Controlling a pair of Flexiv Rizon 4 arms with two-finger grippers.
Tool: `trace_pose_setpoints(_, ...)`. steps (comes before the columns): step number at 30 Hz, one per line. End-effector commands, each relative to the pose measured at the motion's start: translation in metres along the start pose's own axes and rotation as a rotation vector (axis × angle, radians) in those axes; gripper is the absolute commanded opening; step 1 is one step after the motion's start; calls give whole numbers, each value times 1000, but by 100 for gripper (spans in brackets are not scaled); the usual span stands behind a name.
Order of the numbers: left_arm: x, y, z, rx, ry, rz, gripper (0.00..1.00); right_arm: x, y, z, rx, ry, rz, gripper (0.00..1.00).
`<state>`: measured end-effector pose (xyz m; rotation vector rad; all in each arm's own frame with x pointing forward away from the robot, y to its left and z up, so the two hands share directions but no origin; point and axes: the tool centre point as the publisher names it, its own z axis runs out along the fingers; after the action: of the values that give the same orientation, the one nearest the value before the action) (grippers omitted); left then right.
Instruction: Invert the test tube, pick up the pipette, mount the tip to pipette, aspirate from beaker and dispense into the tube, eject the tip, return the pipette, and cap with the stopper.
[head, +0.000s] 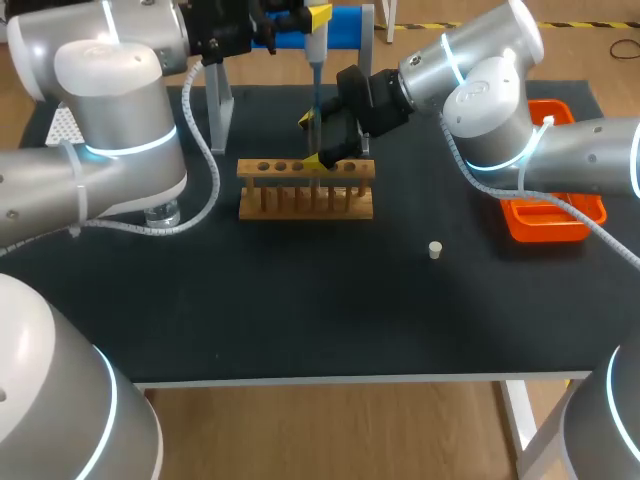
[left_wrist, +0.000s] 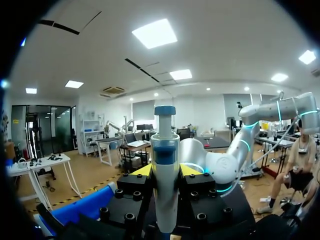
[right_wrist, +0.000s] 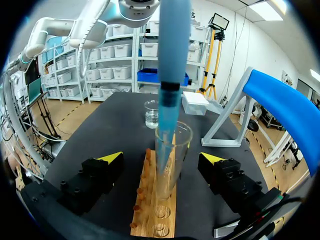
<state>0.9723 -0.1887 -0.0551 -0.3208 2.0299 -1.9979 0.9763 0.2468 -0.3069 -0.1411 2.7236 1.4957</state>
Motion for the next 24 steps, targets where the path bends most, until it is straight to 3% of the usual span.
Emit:
trace_pose_setpoints(1,-1,3,1,2,-2,-1,0,-1,0,-1,2,3,0,100)
trace_pose_setpoints(24,-5,14,3,5,-9,-27,0,-1,0,-1,2,3,0,100)
